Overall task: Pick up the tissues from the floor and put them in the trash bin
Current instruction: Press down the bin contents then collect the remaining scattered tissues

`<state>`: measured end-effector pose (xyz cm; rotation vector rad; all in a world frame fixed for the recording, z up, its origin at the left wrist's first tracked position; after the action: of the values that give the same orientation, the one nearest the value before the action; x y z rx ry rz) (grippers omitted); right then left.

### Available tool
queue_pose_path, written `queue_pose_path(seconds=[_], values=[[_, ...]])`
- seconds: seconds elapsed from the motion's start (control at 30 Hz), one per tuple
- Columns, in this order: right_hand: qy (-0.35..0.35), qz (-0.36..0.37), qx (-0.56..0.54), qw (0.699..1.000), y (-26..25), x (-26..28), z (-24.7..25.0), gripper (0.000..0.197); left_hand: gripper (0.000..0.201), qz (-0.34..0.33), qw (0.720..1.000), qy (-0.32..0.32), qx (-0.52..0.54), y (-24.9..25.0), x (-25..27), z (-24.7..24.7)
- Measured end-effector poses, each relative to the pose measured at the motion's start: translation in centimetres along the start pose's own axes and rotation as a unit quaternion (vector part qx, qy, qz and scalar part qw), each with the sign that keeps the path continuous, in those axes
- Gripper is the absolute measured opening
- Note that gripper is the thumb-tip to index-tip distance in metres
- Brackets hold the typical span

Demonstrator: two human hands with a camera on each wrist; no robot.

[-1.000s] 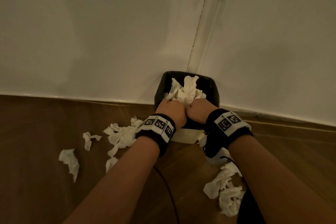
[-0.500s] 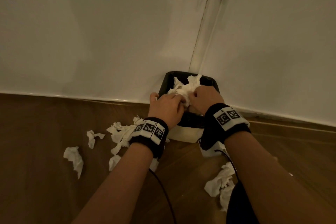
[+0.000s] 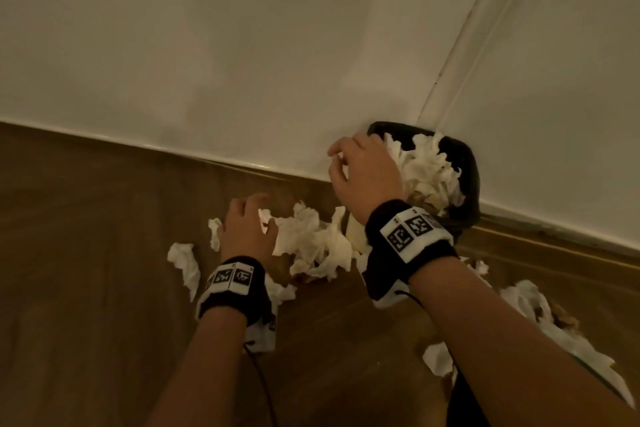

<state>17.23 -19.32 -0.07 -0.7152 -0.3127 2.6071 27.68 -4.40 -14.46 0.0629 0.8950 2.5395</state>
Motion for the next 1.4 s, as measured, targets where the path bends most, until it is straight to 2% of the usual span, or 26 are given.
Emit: queue_pose_path(seconds=[0.13, 0.2, 0.27, 0.33, 0.47, 0.6, 0.77, 0.93, 1.1, 1.23, 1.3, 1.4], values=[[-0.065, 0.050, -0.004, 0.997, -3.7, 0.4, -4.1, 0.024, 0.091, 0.111, 0.991, -0.050, -0.057, -7.3, 1.1, -1.2], [-0.107, 0.060, -0.011, 0.992, -4.9, 0.9, -6.3, 0.027, 0.112, 0.149, 0.978, -0.118, -0.091, -9.9, 2.0, -2.8], [-0.152, 0.065, -0.019, 0.986, -5.7, 1.5, -8.5, 0.034, 0.123, 0.159, 0.957, -0.195, -0.140, -11.7, 3.1, -4.5], [-0.198, 0.077, -0.016, 0.977, -6.6, 2.4, -10.7, 0.042, 0.126, 0.158, 0.944, -0.233, -0.170, -13.0, 3.8, -5.6], [-0.280, 0.098, 0.002, 0.955, -7.9, 4.6, -14.9, 0.055, 0.118, 0.170, 0.938, -0.245, -0.174, -15.5, 3.9, -5.9], [-0.329, 0.077, 0.013, 0.941, -7.4, 5.9, -18.7, 0.059, 0.098, 0.155, 0.946, -0.229, -0.171, -16.6, 3.3, -5.0], [-0.396, 0.085, 0.046, 0.913, -7.2, 7.1, -24.3, 0.063, 0.065, 0.137, 0.970, -0.159, -0.122, -16.5, 3.0, -3.6], [-0.464, 0.092, 0.073, 0.878, -7.5, 8.5, -28.3, 0.068, 0.039, 0.136, 0.980, -0.114, -0.085, -17.2, 3.3, -2.9], [-0.483, 0.149, 0.103, 0.857, -9.2, 8.3, -30.0, 0.068, 0.031, 0.167, 0.981, -0.094, -0.008, -17.9, 2.9, -2.8], [-0.490, 0.147, 0.113, 0.852, -10.2, 7.2, -31.5, 0.079, 0.050, 0.190, 0.975, -0.113, 0.032, -18.5, 2.8, -3.2], [-0.499, 0.137, 0.113, 0.848, -10.3, 6.6, -32.2, 0.081, 0.047, 0.199, 0.974, -0.102, 0.031, -19.2, 3.0, -3.6], [-0.524, 0.121, 0.093, 0.838, -10.8, 6.6, -33.0, 0.064, 0.042, 0.192, 0.979, -0.055, 0.025, -19.6, 3.3, -3.1]])
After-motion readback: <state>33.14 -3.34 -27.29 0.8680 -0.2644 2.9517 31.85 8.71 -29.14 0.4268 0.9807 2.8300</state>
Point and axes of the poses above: each hand's wrist, its own x-axis away from the middle knuckle, its own z-axis out of the back of the hand, y = z × x, the point moved 8 cm from there along -x, towards the middle knuckle, and after that the axes turned 2 degrees about y, right-handed, at the moved point
